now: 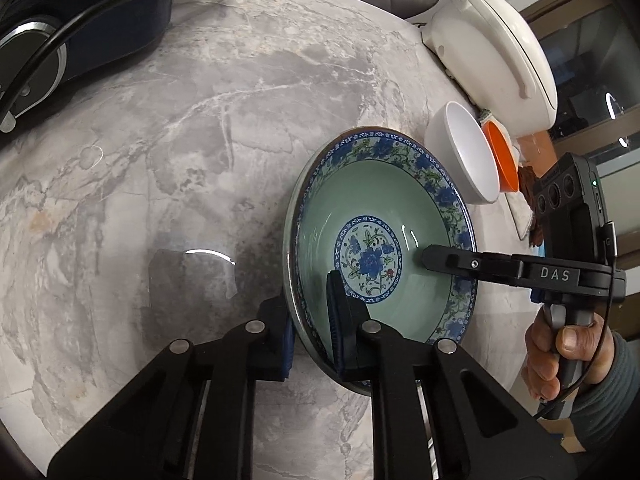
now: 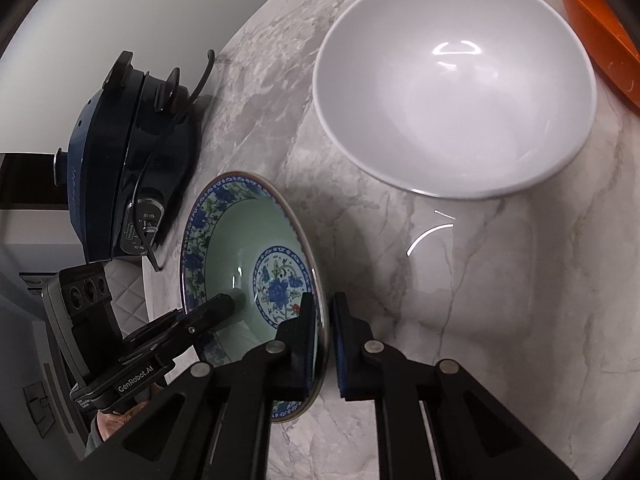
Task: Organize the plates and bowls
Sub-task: 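Close both grippers on the rim of the patterned bowl, then lift the patterned bowl with both grippers and carry it beside the plate stack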
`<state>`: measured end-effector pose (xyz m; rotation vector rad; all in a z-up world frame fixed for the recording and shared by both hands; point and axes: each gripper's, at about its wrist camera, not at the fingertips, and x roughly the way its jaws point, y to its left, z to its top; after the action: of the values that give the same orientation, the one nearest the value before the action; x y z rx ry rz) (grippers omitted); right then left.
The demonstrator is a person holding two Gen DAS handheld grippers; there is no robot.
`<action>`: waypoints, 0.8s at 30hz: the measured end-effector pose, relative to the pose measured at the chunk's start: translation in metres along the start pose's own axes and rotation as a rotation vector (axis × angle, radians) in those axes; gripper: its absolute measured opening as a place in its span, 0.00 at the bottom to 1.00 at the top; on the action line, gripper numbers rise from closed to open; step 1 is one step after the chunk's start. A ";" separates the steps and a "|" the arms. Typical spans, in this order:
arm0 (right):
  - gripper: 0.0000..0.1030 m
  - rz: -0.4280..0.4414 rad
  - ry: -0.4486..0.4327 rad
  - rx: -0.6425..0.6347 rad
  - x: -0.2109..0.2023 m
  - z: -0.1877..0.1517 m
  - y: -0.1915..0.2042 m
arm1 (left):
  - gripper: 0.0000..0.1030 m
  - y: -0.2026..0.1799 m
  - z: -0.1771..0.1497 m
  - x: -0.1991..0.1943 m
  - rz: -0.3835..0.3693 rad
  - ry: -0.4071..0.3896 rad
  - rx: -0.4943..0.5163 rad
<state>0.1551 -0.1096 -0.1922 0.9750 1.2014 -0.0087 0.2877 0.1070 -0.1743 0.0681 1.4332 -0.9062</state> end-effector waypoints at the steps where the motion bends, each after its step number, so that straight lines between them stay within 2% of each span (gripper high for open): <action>1: 0.10 -0.002 -0.004 0.001 -0.001 -0.001 0.000 | 0.12 -0.003 0.000 0.000 0.006 0.000 0.007; 12: 0.11 -0.028 -0.051 -0.023 -0.027 -0.020 0.003 | 0.12 -0.030 -0.015 -0.013 -0.003 -0.015 0.035; 24: 0.11 -0.009 -0.102 -0.038 -0.085 -0.056 -0.005 | 0.12 -0.091 -0.046 -0.042 -0.027 -0.050 0.044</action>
<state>0.0739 -0.1174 -0.1303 0.9251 1.1087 -0.0418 0.2035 0.0915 -0.1042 0.0591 1.3710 -0.9554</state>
